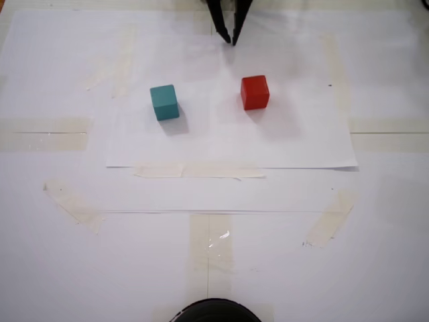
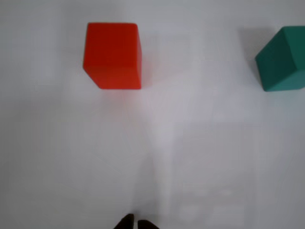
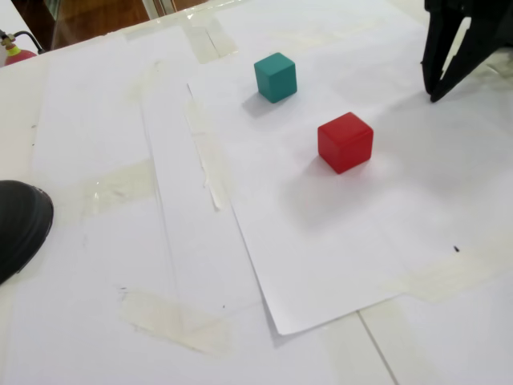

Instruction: Put the red cube on the top of the blue cube.

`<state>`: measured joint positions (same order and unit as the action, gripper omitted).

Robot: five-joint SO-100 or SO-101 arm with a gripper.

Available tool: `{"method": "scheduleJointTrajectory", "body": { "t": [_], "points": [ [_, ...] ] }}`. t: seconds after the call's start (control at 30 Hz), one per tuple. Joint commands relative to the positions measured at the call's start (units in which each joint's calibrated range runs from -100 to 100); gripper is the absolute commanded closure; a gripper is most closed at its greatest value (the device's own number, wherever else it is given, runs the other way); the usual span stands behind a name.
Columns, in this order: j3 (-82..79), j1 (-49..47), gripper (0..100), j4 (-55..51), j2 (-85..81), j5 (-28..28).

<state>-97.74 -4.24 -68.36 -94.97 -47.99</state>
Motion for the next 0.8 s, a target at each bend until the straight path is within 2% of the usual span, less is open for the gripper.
{"method": "scheduleJointTrajectory", "body": {
  "t": [0.0,0.37,0.63,0.77],
  "points": [
    [15.6,0.0,97,0.5,11.3,0.6],
    [45.1,-0.5,100,-0.8,40.9,0.4],
    [57.4,-3.1,100,1.5,55.1,0.9],
    [59.7,-6.2,100,2.2,58.8,-2.0]
  ]
}}
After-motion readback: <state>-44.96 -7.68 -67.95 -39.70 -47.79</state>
